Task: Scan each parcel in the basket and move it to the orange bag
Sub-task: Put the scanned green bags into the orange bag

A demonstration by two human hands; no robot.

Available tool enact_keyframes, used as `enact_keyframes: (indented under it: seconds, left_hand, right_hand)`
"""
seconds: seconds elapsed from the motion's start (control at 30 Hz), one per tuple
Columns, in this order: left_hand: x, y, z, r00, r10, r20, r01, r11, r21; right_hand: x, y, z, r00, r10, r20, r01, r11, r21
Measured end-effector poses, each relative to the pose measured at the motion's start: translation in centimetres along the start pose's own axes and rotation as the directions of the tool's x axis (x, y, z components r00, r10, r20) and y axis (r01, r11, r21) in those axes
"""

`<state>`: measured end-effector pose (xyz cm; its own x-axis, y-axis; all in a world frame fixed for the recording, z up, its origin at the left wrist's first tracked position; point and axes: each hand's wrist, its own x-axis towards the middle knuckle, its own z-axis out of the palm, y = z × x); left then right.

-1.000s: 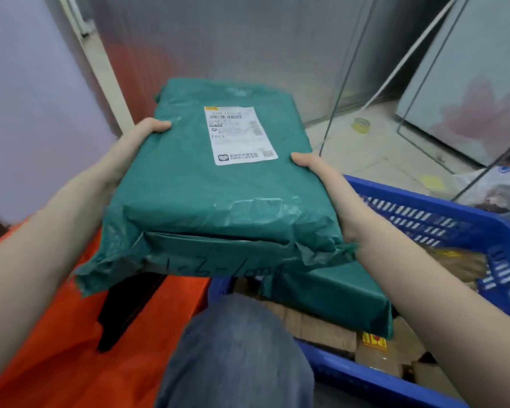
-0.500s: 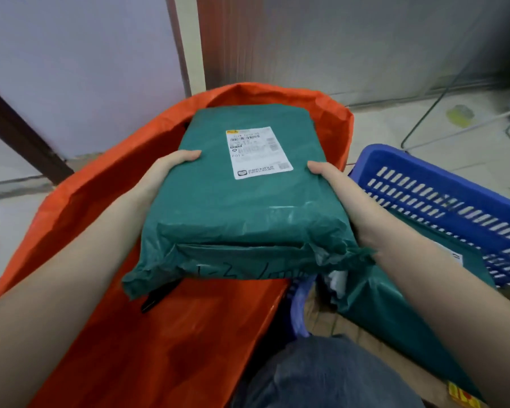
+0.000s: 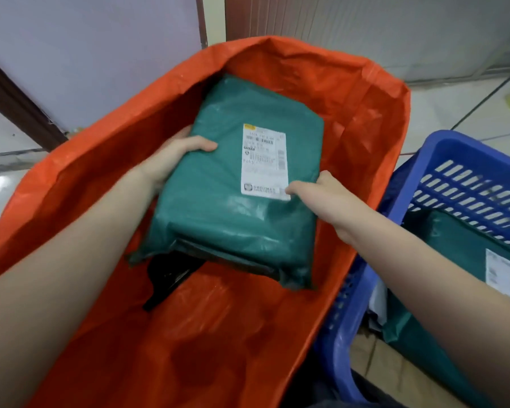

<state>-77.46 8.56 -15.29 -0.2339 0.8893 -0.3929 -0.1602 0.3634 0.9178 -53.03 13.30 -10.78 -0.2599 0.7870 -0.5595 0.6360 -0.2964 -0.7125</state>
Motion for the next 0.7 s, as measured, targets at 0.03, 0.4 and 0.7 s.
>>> enact_keyframes:
  seconds: [0.03, 0.4, 0.7]
  left_hand:
    - [-0.1, -0.7, 0.8, 1.000, 0.003, -0.019, -0.003, 1.000, -0.005]
    - [1.8, -10.2, 5.1, 0.963, -0.227, 0.144, 0.191, 0.955, 0.227]
    - [0.6, -11.2, 6.0, 0.992, -0.088, 0.093, 0.013, 0.790, 0.613]
  right_hand:
    - [0.5, 0.1, 0.2, 0.999, -0.025, -0.034, 0.023, 0.999, -0.045]
    - [0.9, 1.1, -0.1, 0.992, -0.128, -0.014, 0.115, 0.929, -0.350]
    - [0.1, 2.3, -1.1, 0.955, -0.297, -0.013, 0.244, 0.808, -0.537]
